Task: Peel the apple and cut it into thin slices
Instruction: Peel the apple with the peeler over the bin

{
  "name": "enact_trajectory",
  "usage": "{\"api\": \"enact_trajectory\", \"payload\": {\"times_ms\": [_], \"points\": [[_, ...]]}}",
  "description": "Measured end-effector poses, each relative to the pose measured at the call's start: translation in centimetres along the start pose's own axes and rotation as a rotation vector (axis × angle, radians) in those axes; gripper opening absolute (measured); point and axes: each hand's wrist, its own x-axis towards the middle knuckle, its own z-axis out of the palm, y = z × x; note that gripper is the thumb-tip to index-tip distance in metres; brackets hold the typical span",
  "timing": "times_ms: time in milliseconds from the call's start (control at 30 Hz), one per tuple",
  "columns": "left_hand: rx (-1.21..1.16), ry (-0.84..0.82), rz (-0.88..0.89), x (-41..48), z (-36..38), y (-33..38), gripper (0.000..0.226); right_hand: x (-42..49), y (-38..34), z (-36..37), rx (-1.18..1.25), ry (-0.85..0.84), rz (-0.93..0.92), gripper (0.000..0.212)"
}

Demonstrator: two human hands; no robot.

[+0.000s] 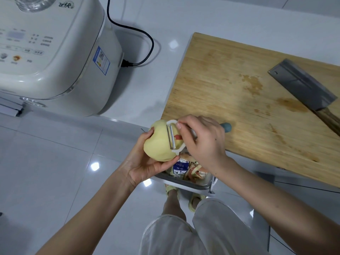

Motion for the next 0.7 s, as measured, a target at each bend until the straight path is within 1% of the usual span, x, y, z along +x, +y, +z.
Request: {"api": "enact_trajectory", "payload": {"times_ms": [100, 200, 333, 433, 567, 633, 700], "points": [[-0.008, -0.002, -0.020, -0.2, 0.0, -0.3, 0.072, -0.3, 0.5, -0.2, 0.011, 0.010, -0.003, 0.018], [-0.119, -0.055, -0.076, -0.6, -0.2, -0.3, 0.073, -1.4, 1.7, -0.3, 0.041, 0.007, 0.059, 0.014], [-0.190, -0.094, -0.117, -1.1, -0.5, 0.2, 0.083, -2.9, 2.3, 0.2, 0.045, -0.056, 0.149, 0.017], [-0.220, -0.116, -0.140, -1.0, -1.0, 0.2, 0.082, -3.1, 2.1, 0.7, 0.027, -0.107, 0.170, 0.018], [-0.280, -0.180, -0.180, -1.2, -1.2, -0.1, 0.085, -4.6, 3.0, 1.5, -0.089, -0.249, 0.181, 0.010], [-0.280, -0.220, -0.188, -1.5, -1.0, 0.0, 0.086, -5.8, 3.4, 1.7, -0.106, -0.354, 0.253, 0.011], [-0.238, -0.228, -0.177, -1.5, -0.8, 0.3, 0.090, -6.3, 3.6, 1.8, -0.108, -0.465, 0.363, 0.010]]}}
